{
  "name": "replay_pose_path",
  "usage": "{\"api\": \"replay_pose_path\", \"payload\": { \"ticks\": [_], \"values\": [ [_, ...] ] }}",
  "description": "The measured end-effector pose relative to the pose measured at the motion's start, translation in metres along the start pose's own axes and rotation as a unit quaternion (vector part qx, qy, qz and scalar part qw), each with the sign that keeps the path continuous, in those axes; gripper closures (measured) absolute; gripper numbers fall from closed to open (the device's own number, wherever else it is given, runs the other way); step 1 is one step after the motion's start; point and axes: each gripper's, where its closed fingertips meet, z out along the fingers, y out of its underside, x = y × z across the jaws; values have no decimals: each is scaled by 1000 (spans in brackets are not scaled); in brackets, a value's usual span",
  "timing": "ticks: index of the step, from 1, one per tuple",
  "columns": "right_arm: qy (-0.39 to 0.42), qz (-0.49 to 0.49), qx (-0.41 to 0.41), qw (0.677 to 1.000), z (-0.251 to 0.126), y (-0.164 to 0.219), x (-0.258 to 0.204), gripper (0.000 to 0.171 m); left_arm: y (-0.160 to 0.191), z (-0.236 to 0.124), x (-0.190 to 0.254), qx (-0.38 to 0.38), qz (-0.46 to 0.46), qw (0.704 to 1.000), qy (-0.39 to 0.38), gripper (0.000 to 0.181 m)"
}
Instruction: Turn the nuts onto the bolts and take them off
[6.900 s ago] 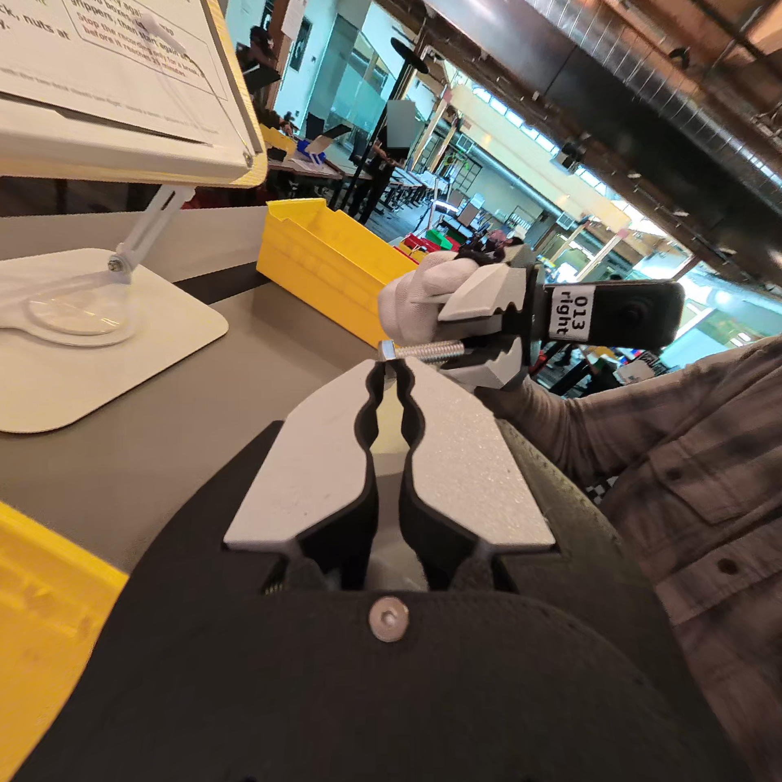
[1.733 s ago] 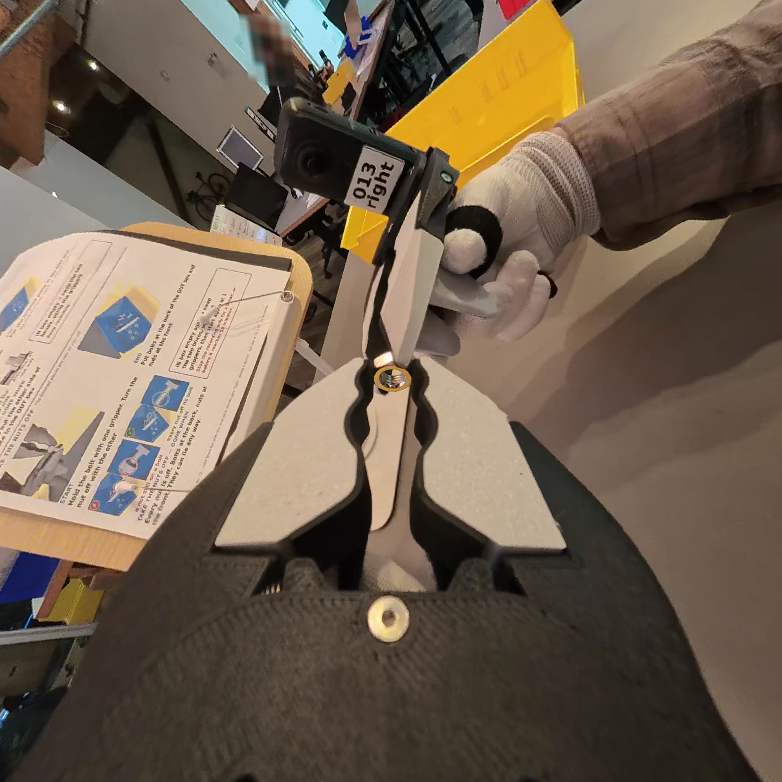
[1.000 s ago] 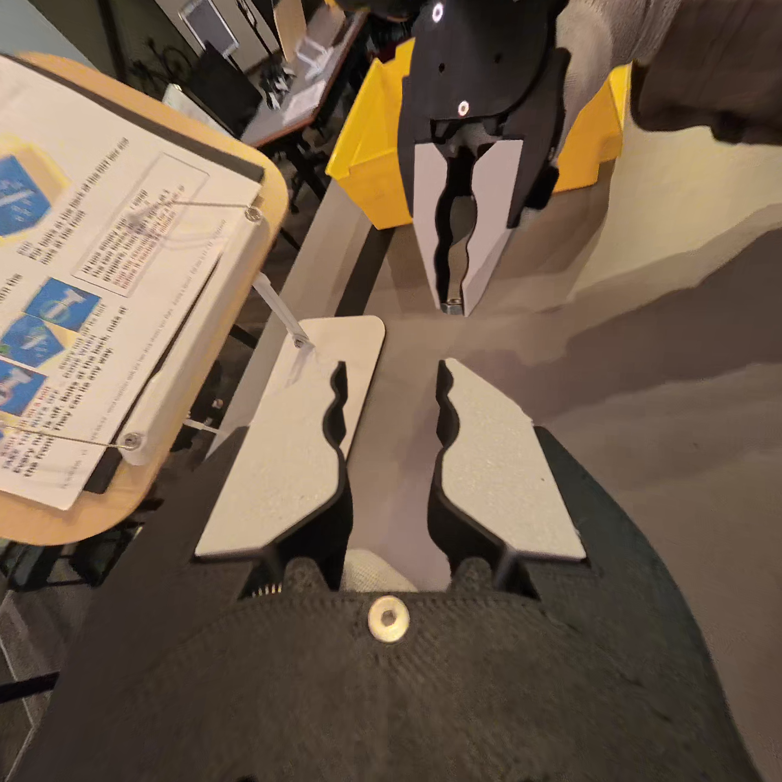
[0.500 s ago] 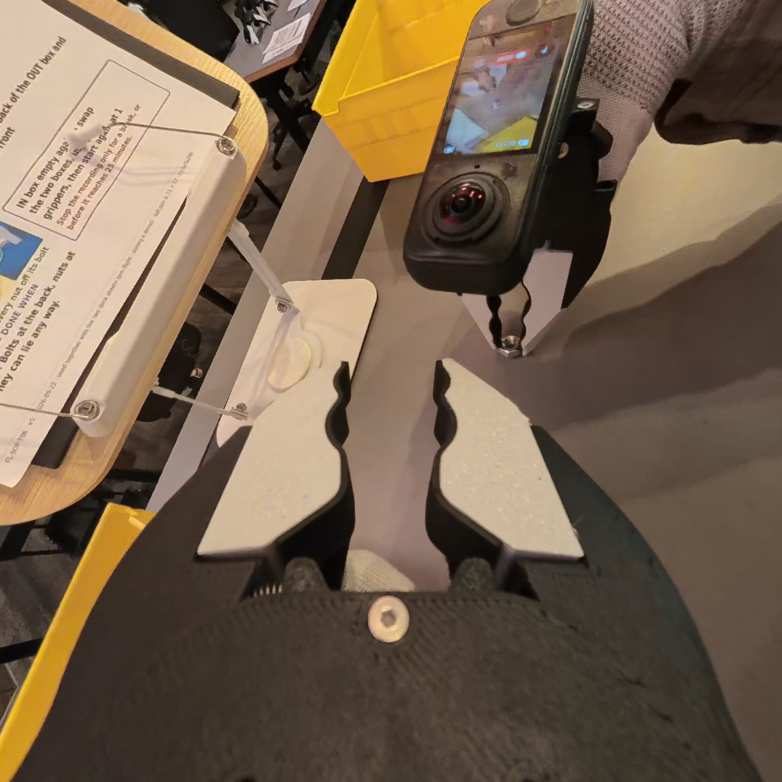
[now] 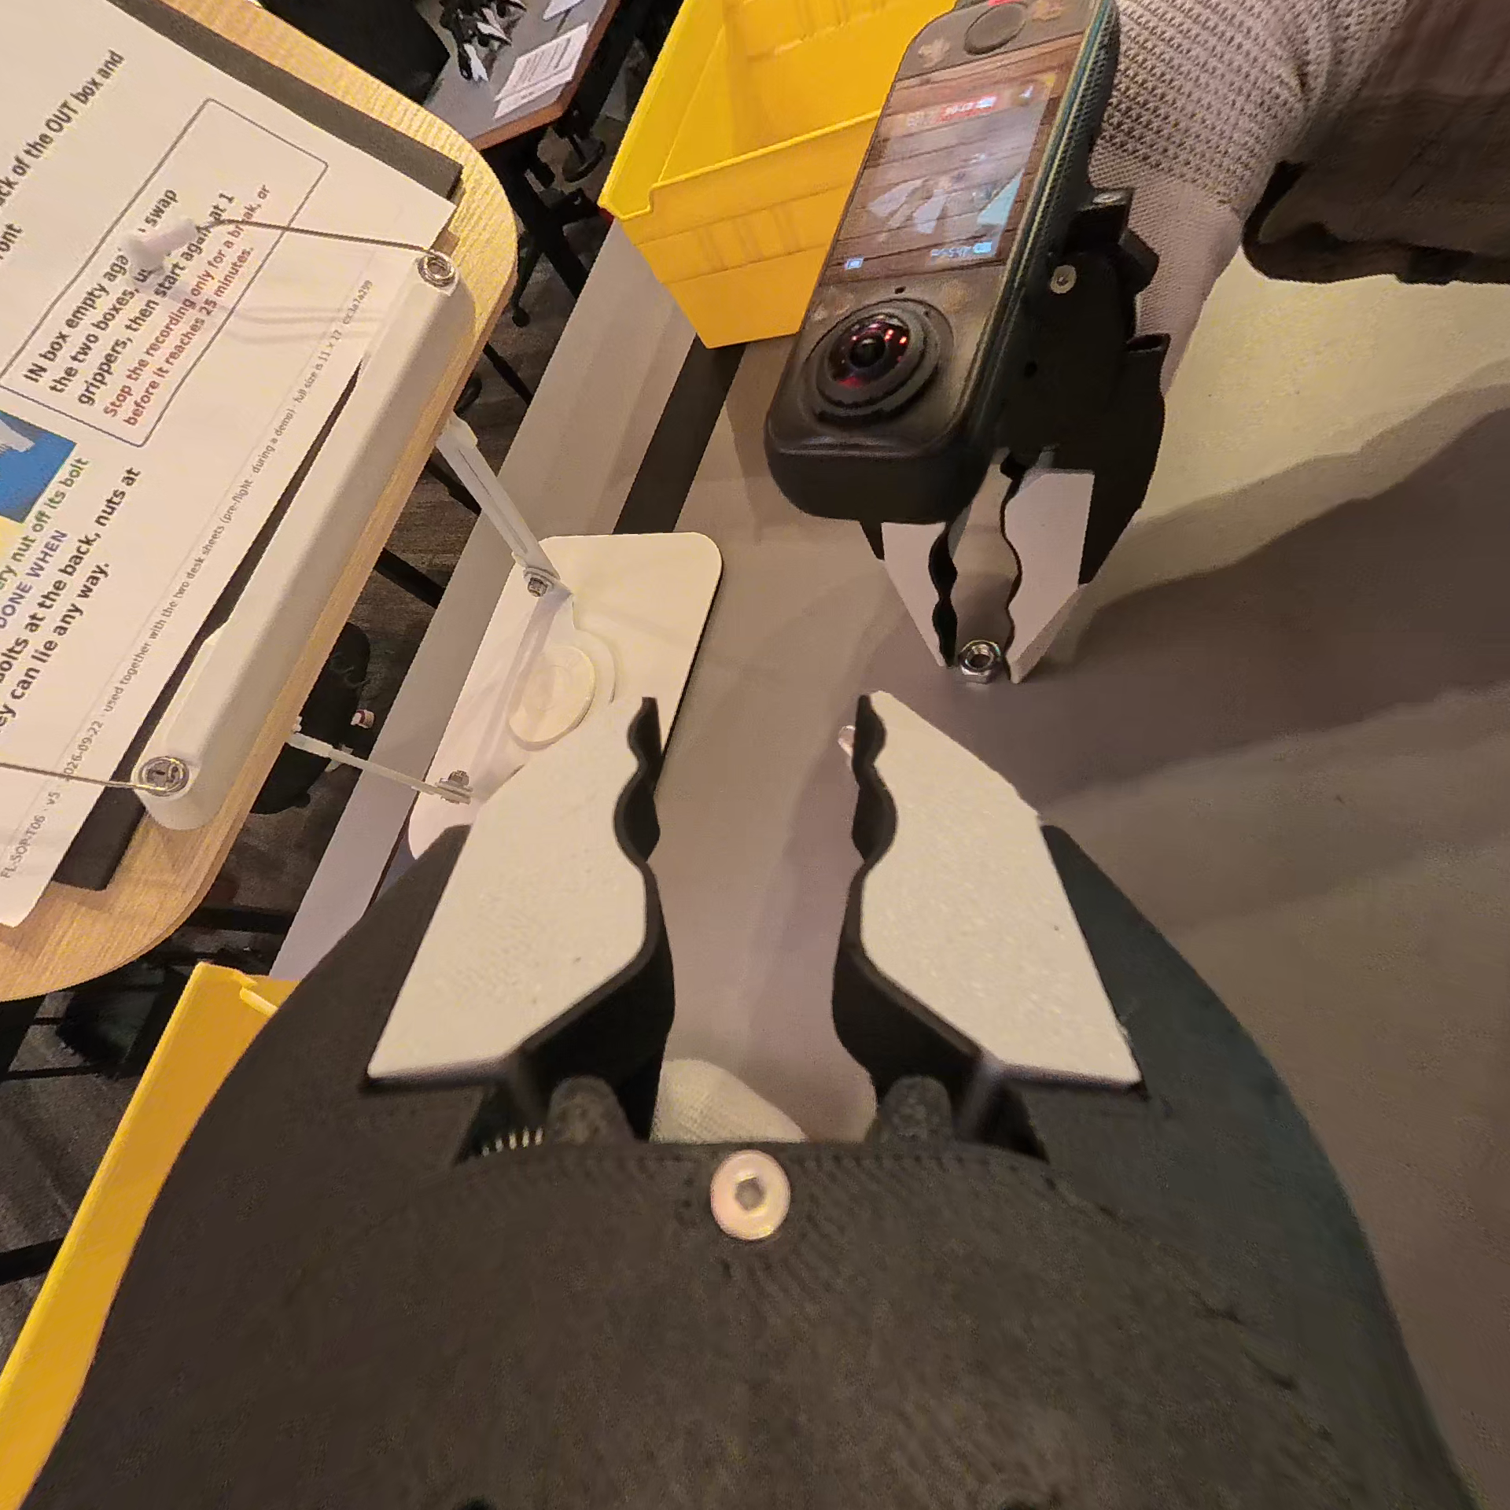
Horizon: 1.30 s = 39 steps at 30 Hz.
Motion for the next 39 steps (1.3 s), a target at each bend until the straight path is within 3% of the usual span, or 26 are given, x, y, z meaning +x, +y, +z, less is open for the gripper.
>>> {"api": "replay_pose_path", "payload": {
  "ticks": [1,5,11,17,22,25,28,33,38,39],
  "values": [
    [-3,-1,2,1000,0,0,-1,154,0,0,0,-1,1,1000,0,136],
    [3,-1,46,999,-10,-12,2,149,3,-1,-2,-5,1,1000,-4,136],
    [95,-5,182,979,-39,-59,34,145,7,-2,-5,-7,-4,1000,-4,135],
    [86,2,177,980,-10,-63,36,146,10,0,-4,-12,-4,1000,1,134],
    [74,17,195,978,5,-66,39,162,11,2,-4,-14,-3,1000,0,134],
    [70,33,209,975,2,-65,43,163,10,3,-3,-11,-4,1000,0,134],
    [69,44,258,963,-26,-70,46,163,6,9,-1,3,-13,1000,4,130],
    [64,35,362,929,-108,-77,37,163,-13,33,18,57,-49,996,42,119],
    [33,-16,409,912,-160,-82,2,163,-48,47,43,173,-106,974,103,132],
    [29,-27,405,914,-163,-82,-5,163,-52,48,45,188,-114,970,105,144]
  ]
}}
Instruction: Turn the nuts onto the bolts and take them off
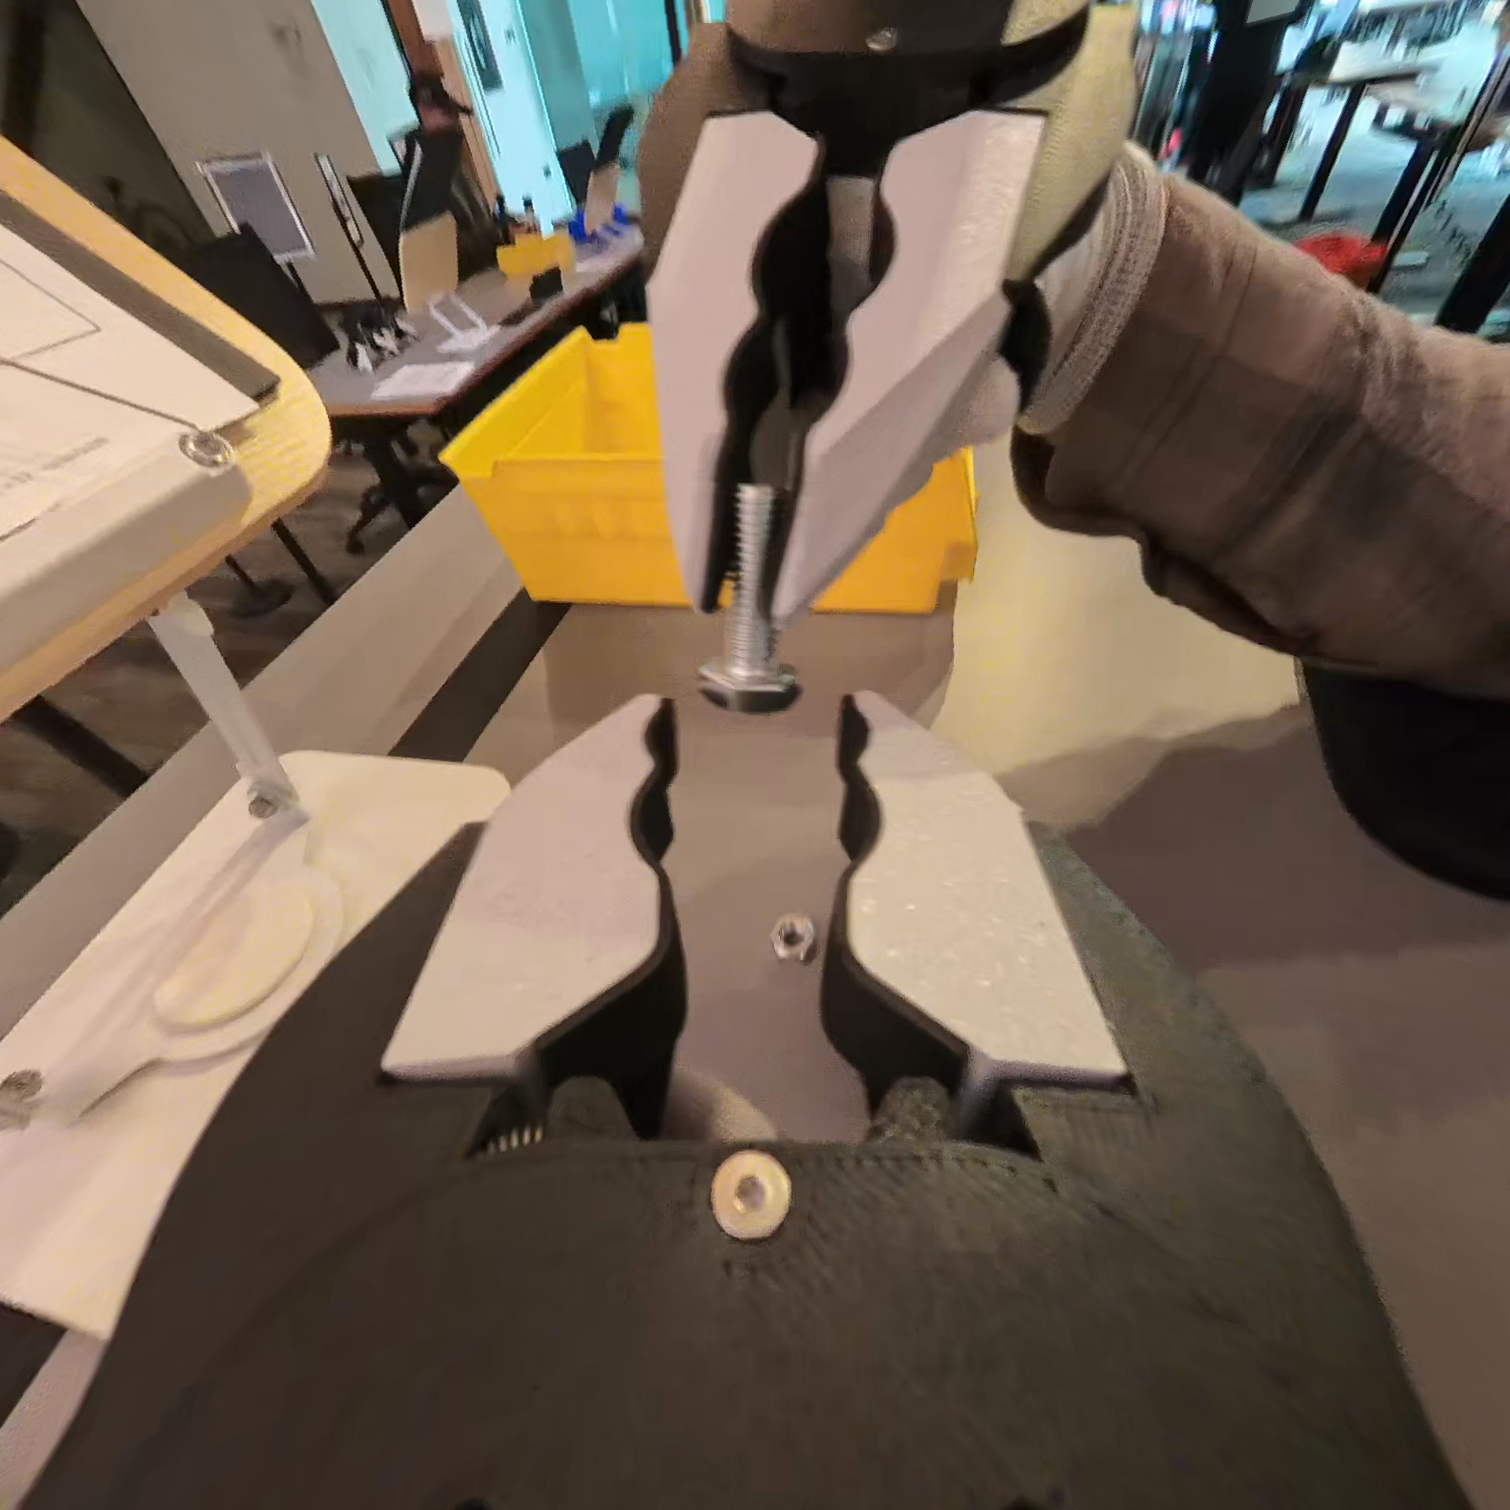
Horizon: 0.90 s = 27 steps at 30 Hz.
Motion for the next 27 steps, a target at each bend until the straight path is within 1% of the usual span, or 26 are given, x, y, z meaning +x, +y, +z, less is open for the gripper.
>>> {"api": "replay_pose_path", "payload": {
  "ticks": [2,4,5,8,11,18,24,27],
  "values": [
    [-1,-13,-9,1000,-3,-4,-6,163,-9,2,3,41,-3,999,-3,156],
    [-3,-16,-6,1000,-6,-10,-10,163,-12,3,5,51,6,999,-6,163],
    [-7,-18,-4,1000,-7,-13,-13,163,-13,3,6,54,10,998,-3,162],
    [-3,-15,-11,1000,-7,-14,-13,163,-16,2,7,63,20,998,-9,151],
    [-4,-12,-21,1000,-4,-12,-14,163,-19,3,8,63,46,997,-27,152],
    [5,-10,-48,999,0,-7,-14,163,-19,6,5,54,90,992,-71,166],
    [16,-21,-53,998,-1,-7,-13,163,-20,7,1,47,101,989,-97,166],
    [15,-55,-64,996,0,-6,-18,163,-20,10,8,45,96,991,-78,164]
  ]
}}
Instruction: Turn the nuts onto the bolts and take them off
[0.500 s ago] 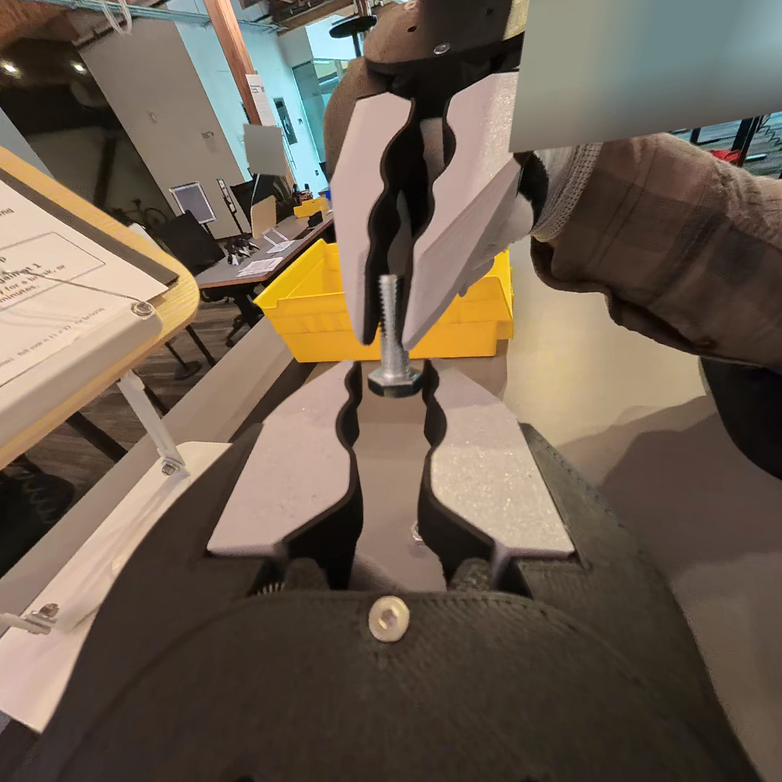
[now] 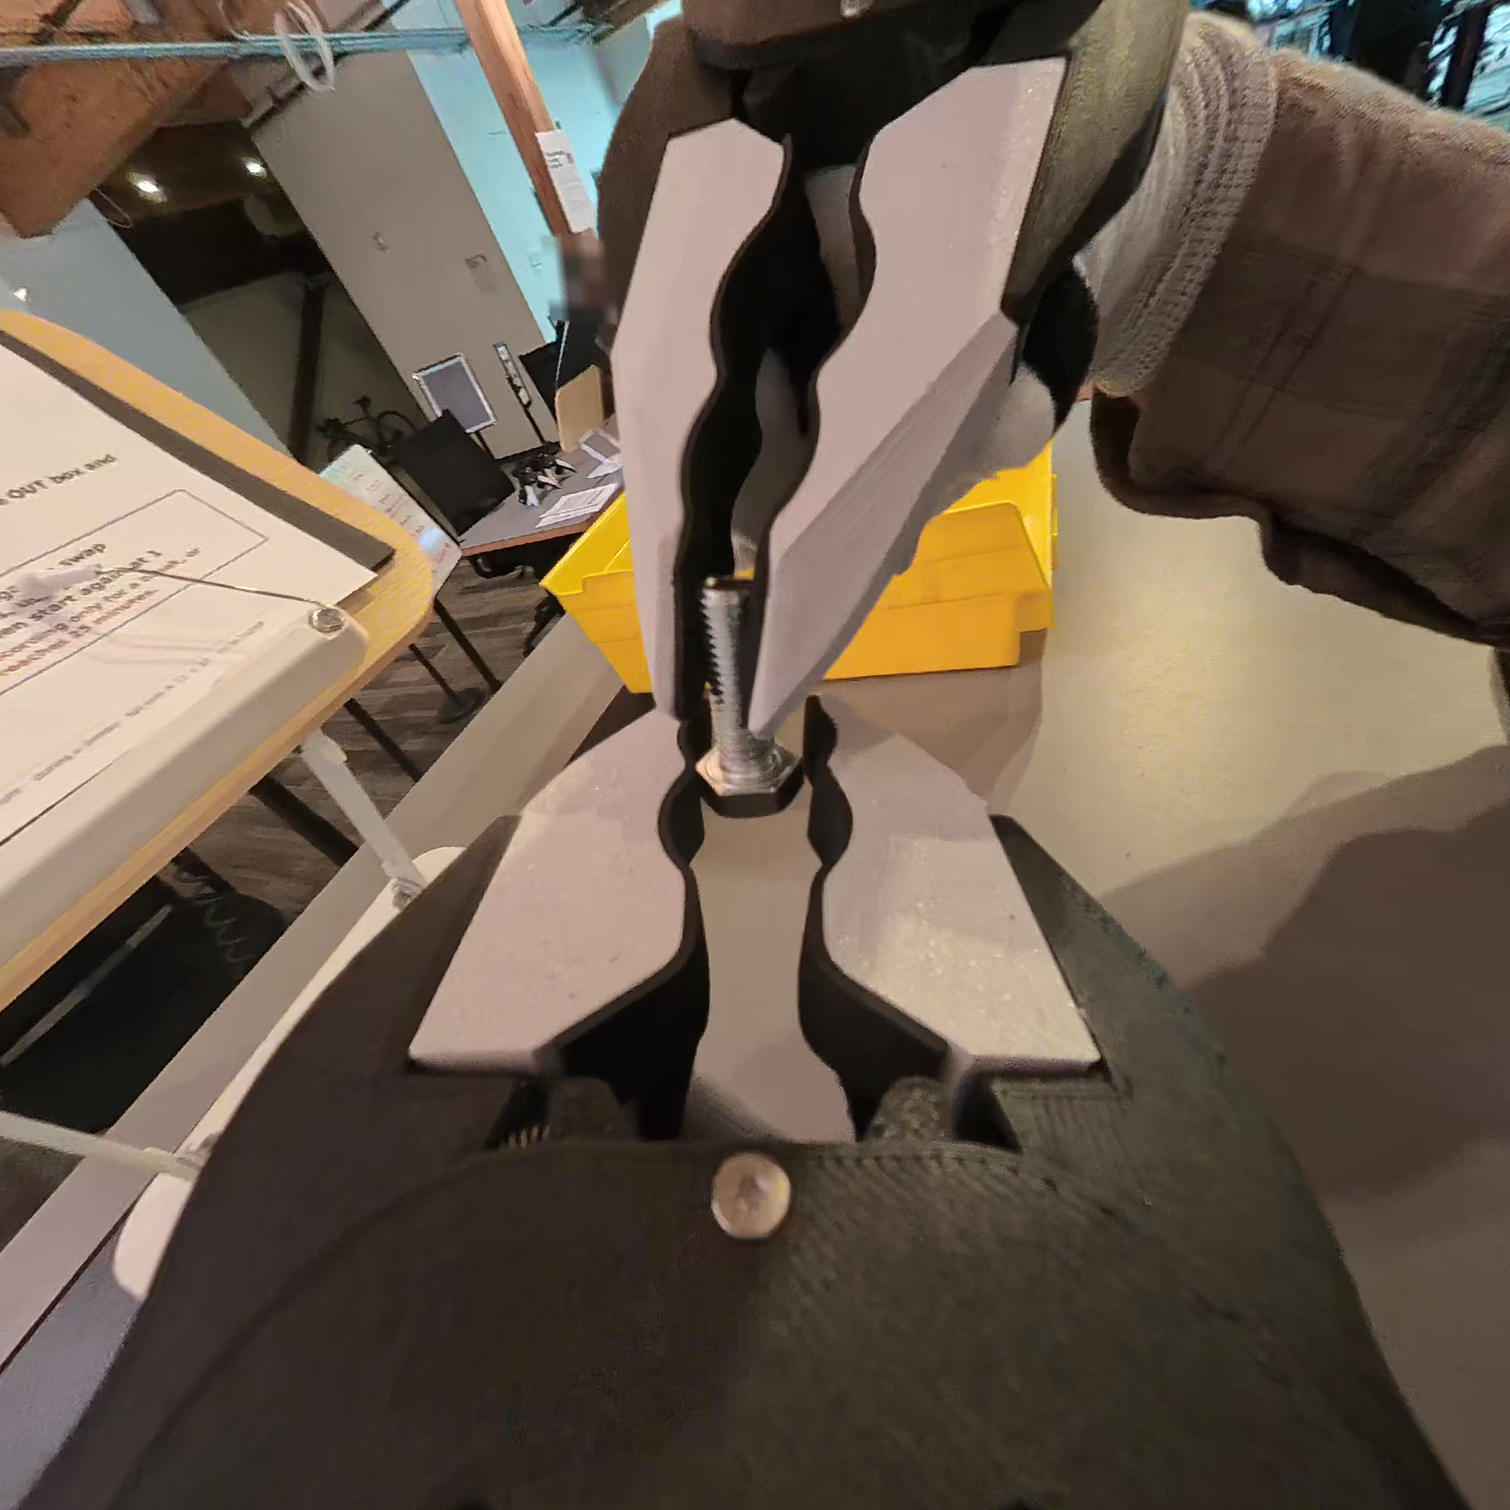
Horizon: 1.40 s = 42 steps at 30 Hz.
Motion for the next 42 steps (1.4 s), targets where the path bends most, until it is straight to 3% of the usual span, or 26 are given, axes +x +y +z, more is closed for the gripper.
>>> {"api": "replay_pose_path", "payload": {
  "ticks": [6,24,28,42],
  "values": [
    [-20,-45,-3,999,-6,-6,-17,163,-12,-8,19,21,-5,998,67,165],
    [-24,-53,-30,998,-7,-2,-24,164,-5,-6,27,0,-3,996,92,165],
    [-28,-55,-37,997,-8,1,-26,164,0,-6,37,-10,-24,991,129,156],
    [-49,-52,-41,997,-8,3,-33,164,-6,-10,44,14,-55,985,164,167]
  ]
}}
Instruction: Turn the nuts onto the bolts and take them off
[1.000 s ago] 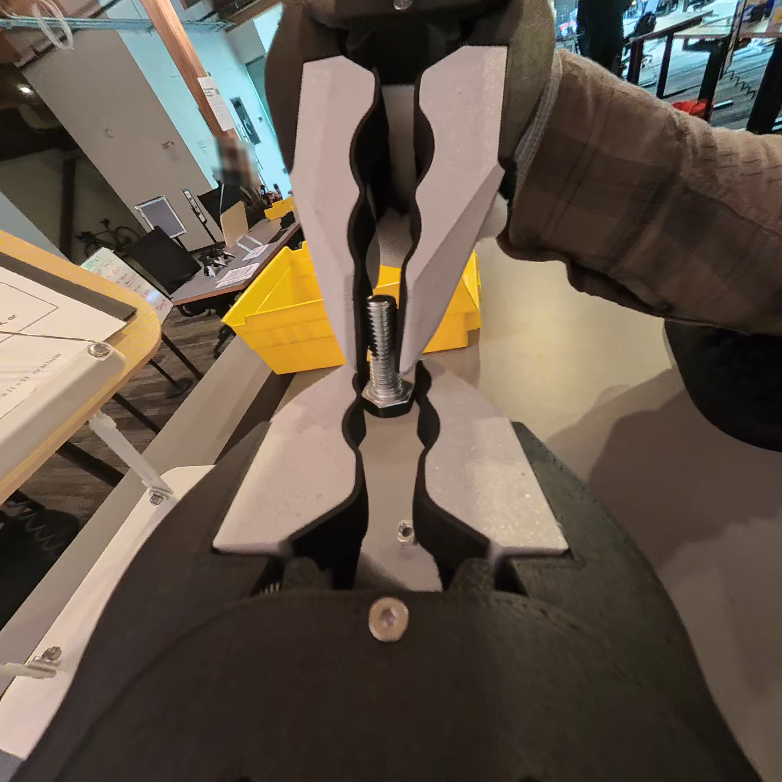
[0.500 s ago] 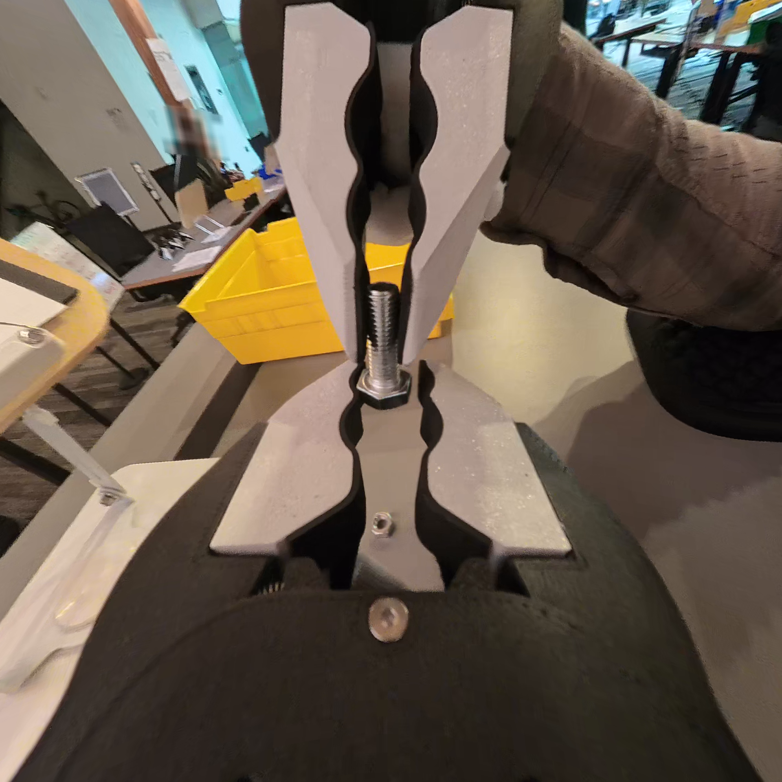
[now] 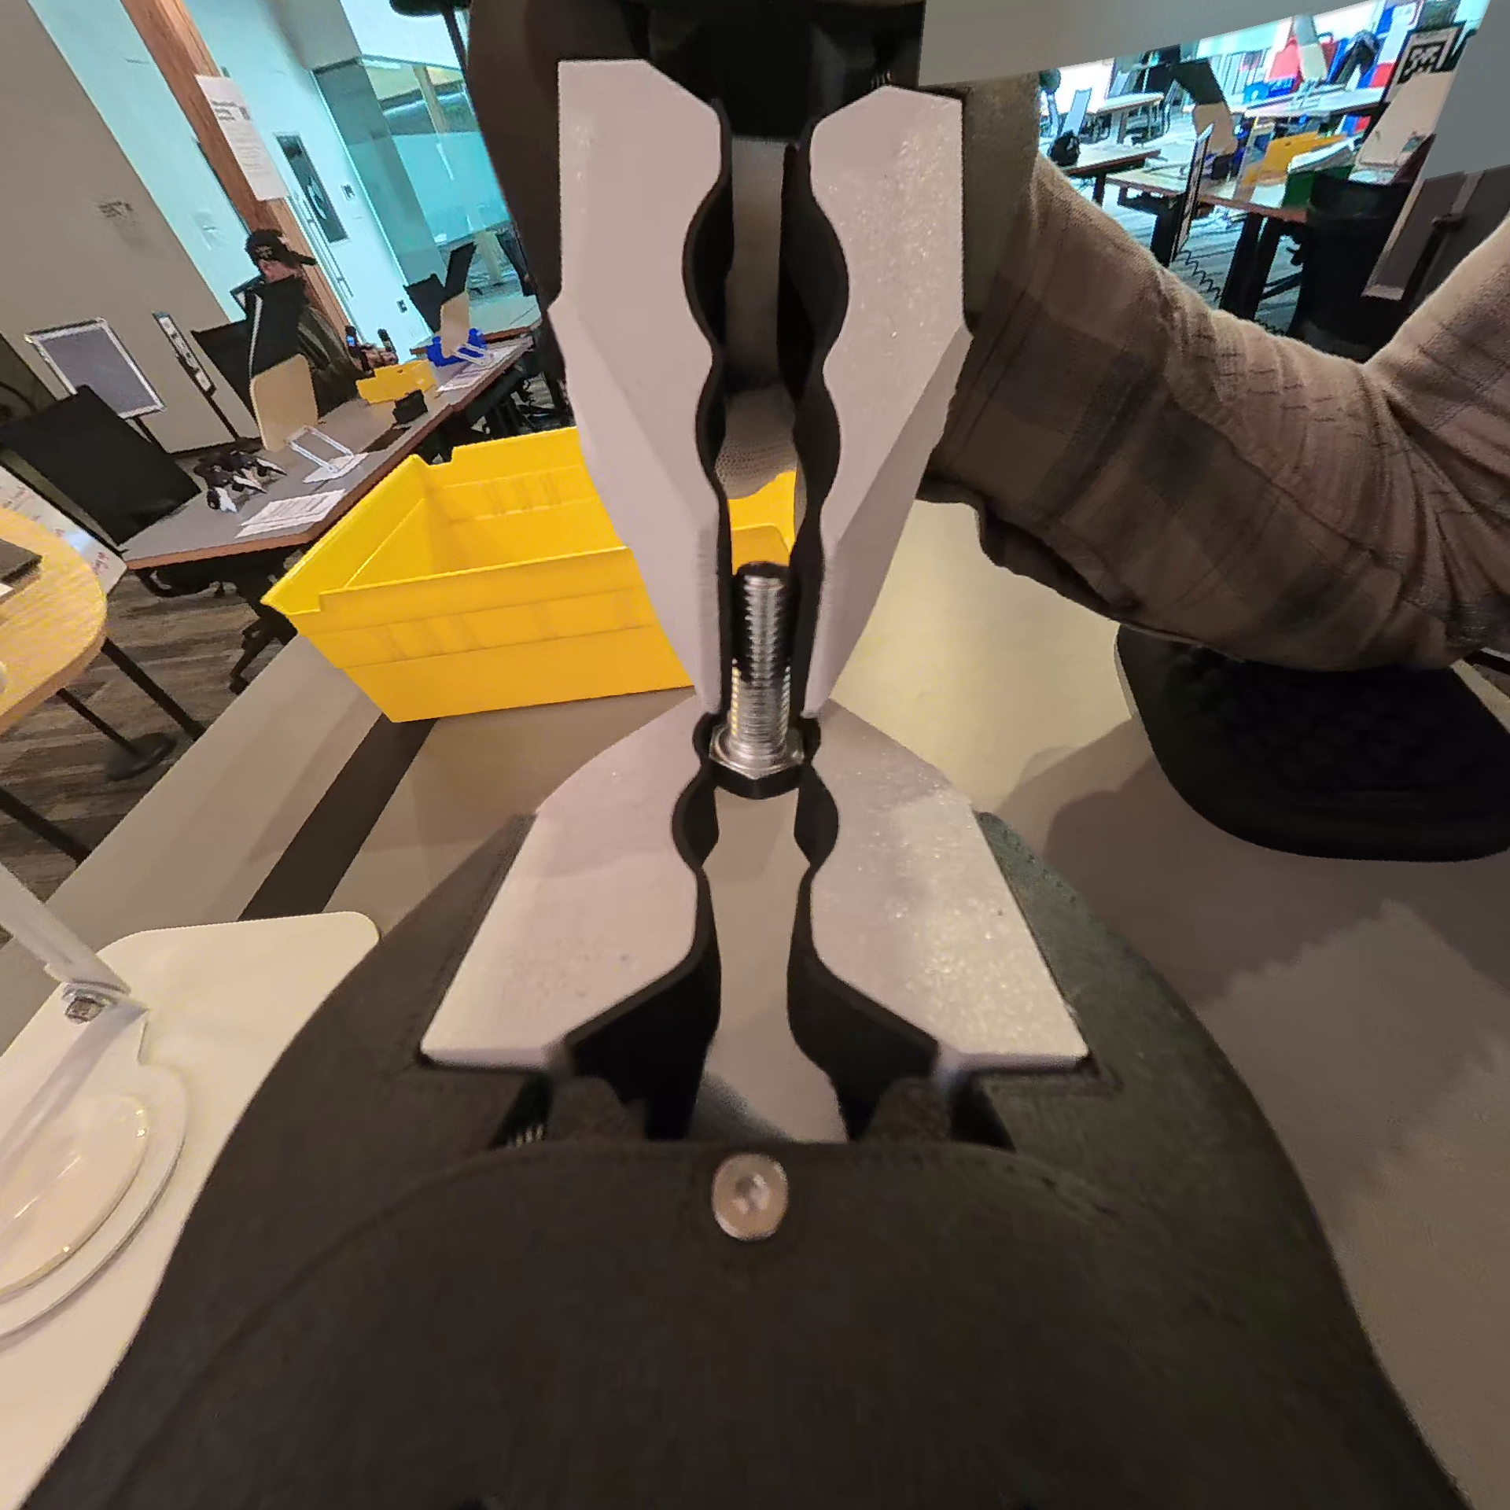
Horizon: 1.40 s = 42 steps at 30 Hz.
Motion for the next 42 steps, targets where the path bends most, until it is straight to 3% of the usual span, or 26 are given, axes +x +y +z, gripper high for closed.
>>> {"api": "replay_pose_path", "payload": {
  "ticks": [8,10,11,19,26,31,42],
  "values": [
    [11,3,7,1000,-2,-3,4,163,-3,-1,-4,8,6,1000,-14,167],
    [27,6,10,1000,-3,-4,9,137,-3,-2,-8,8,6,1000,-24,167],
    [39,9,17,999,-6,-6,14,133,-2,-3,-13,5,1,999,-37,167],
    [108,71,29,991,-24,16,51,129,2,-31,-66,44,-122,985,-117,167],
    [30,106,-125,986,28,93,36,129,19,-40,-90,15,-147,973,-179,167],
    [-23,109,-239,965,63,144,19,129,30,-42,-96,-8,-136,970,-199,167],
    [-52,136,-239,960,88,167,15,146,35,-44,-101,-8,-141,969,-205,167]
  ]
}}
